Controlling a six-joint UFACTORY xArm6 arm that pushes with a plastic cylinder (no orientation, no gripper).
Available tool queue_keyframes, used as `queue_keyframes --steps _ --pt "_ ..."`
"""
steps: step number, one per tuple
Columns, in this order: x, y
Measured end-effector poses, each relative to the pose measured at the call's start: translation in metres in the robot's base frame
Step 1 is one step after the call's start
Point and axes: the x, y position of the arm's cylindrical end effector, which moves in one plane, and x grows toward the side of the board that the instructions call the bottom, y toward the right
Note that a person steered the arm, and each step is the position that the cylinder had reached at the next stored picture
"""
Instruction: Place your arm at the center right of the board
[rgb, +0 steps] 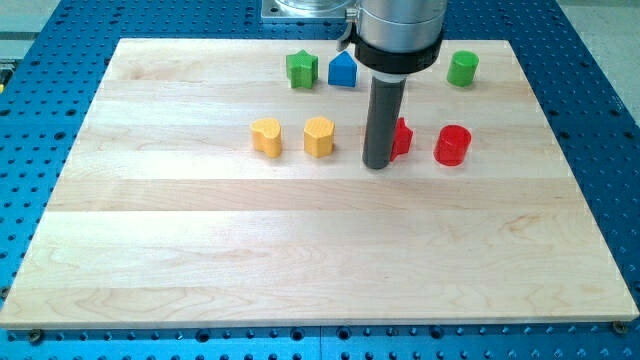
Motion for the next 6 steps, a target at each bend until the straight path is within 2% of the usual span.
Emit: queue_keyframes --steps 1,2,3,5,6 --pt "0.033 0.024" --pt "0.034 0.074" --pt "0.01 0.088" --pt "0.036 0.092" --pt "0.039 0.128"
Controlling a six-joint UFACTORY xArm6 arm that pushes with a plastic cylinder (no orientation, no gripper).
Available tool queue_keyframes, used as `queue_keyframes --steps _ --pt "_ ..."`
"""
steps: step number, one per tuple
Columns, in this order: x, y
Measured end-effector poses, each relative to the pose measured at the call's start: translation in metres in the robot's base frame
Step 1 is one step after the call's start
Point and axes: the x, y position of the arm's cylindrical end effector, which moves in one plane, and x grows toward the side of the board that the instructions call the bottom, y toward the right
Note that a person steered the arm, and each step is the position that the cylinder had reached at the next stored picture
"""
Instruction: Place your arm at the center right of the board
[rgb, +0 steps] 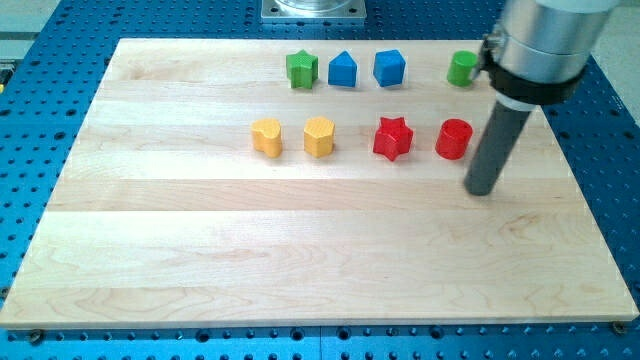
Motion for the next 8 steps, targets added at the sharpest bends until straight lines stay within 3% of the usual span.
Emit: queue_keyframes --steps 4,6,8 --pt "-0.007 0.061" --pt "-0.044 0.061" --pt "-0.047 0.066"
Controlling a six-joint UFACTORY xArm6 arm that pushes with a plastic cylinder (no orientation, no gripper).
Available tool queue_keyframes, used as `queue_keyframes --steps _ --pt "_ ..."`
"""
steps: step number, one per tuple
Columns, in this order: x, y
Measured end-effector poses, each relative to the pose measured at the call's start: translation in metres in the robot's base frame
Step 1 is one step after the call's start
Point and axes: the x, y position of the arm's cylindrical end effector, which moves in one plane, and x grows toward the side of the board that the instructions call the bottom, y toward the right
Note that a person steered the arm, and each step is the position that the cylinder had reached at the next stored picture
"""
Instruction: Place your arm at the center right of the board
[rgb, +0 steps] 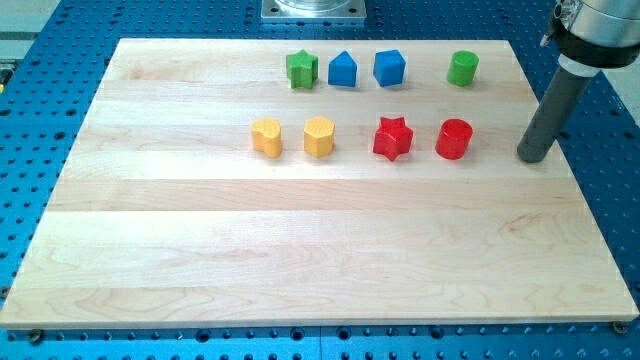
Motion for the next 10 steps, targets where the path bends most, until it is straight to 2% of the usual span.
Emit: queue_keyframes --steps 4,5,6,7,8,10 --pt "0.0 0.032" --pt "-0.015 0.032" --pt "-0.041 0.027" --pt "-0.04 -0.005" --pt "0.002 -0.013" --pt "0.011 -0.033"
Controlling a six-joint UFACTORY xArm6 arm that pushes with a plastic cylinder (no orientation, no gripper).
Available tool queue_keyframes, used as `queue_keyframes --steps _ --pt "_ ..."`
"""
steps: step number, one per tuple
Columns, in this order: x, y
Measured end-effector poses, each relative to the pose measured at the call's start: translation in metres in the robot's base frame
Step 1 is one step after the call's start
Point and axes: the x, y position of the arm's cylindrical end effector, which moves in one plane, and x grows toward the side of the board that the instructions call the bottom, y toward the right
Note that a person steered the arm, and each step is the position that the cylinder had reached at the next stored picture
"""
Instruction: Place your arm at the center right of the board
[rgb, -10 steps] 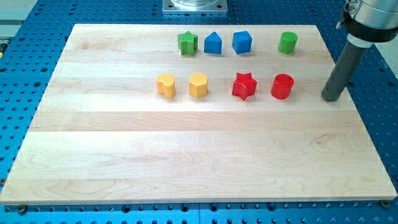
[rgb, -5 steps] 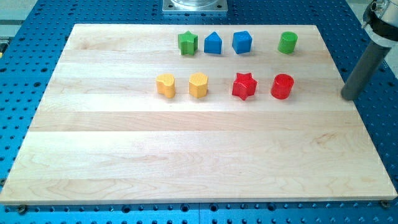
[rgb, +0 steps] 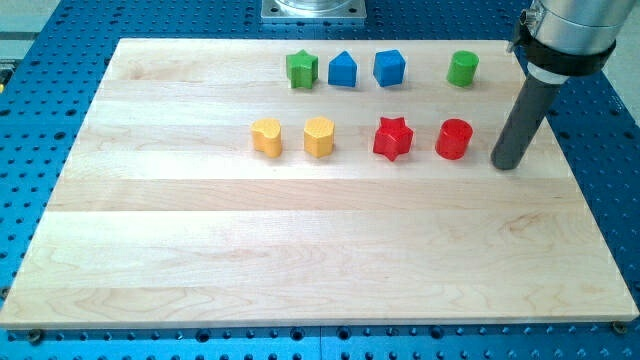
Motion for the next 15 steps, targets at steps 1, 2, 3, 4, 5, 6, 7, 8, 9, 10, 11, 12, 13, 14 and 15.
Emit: queue_keyframes --steps 1,2,3,4,5,6,7,8,9,10,11,12,13,14,15 --pt "-0.003 0.006" --pt "-0.003 0.007" --pt "-0.003 0.007" --pt "-0.003 0.007" --pt "-0.002 0.008" --pt "-0.002 0.008" --pt "-0.012 -0.002" --pt "-0.019 -0.003" --pt "-0.019 -0.001" --pt "-0.019 0.0" --pt "-0.019 0.0" --pt "-0.019 0.0" --pt "-0.019 0.001" --pt "-0.019 0.001" --pt "-0.033 0.001"
